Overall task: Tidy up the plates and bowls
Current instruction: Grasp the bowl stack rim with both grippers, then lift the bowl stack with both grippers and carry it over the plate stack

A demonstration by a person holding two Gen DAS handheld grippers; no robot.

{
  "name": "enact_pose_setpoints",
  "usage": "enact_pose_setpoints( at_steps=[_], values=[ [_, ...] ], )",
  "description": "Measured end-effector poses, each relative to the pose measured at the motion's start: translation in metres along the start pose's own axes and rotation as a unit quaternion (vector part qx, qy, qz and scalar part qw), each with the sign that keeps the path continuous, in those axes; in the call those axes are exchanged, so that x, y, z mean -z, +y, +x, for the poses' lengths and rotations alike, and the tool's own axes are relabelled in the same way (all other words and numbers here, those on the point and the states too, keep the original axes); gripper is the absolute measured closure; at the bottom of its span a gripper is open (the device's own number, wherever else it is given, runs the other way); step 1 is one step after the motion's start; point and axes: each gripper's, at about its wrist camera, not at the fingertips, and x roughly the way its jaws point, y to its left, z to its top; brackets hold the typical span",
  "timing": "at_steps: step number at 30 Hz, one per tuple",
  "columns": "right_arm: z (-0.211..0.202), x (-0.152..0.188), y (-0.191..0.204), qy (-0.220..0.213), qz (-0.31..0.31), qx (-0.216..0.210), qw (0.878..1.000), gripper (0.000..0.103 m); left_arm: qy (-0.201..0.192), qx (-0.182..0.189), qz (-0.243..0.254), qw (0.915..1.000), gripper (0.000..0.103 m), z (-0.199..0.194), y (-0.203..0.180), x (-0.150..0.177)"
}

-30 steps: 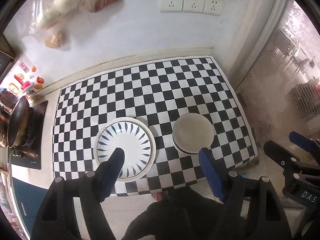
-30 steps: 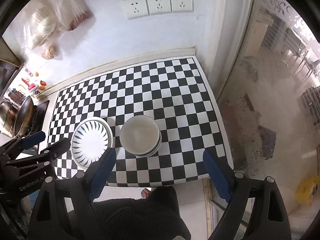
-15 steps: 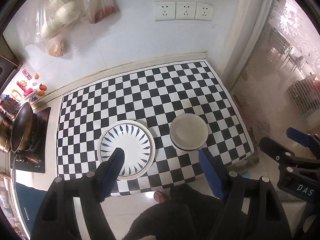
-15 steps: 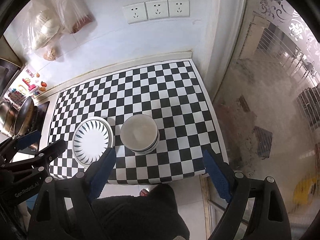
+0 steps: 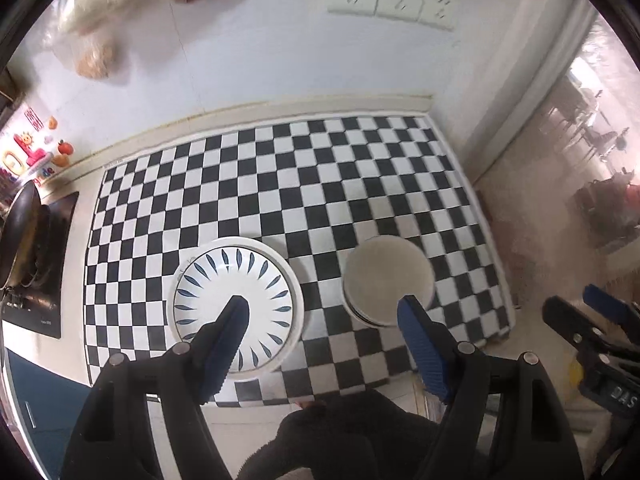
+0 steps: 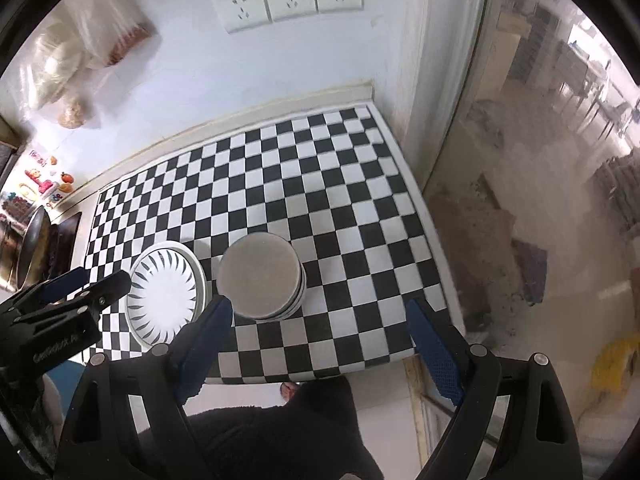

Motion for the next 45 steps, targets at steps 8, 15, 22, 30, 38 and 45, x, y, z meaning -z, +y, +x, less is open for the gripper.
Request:
enact_pose_setpoints(
  at_steps=[8, 15, 22, 30, 38, 45],
  values=[
    [0.078, -0.014, -0.003, 0.046, 0.008, 0.001, 0.999, 0.012, 0.059, 0.020, -0.013, 0.9980, 0.054, 0.070, 0.006, -0.024],
    [0.144, -0.023, -0.008, 0.088, 0.017, 0.000, 0.996, 0.012, 0.113, 0.038, -0.003, 0.9928, 0.061, 0.130, -0.005, -0.036],
    [0.191, -0.025, -0.012, 0.123, 0.029, -0.006, 0.992, 0.012, 0.155, 0.044, 0.004, 0.9869, 0.061, 0.170, -0.014, -0.037],
    [0.225, -0.024, -0.009, 0.150, 0.036, -0.031, 0.987, 0.012, 0.188, 0.052, 0.009, 0.9808, 0.061, 0.201, -0.015, -0.037],
    [0.262, -0.023, -0.009, 0.187, 0.062, -0.102, 0.975, 0.013, 0.228, 0.094, -0.007, 0.9690, 0.061, 0.233, -0.015, -0.036],
    [0.292, -0.019, -0.014, 0.219, 0.092, -0.150, 0.960, 0.013, 0.251, 0.139, -0.025, 0.9576, 0.062, 0.251, -0.015, -0.036]
  ],
)
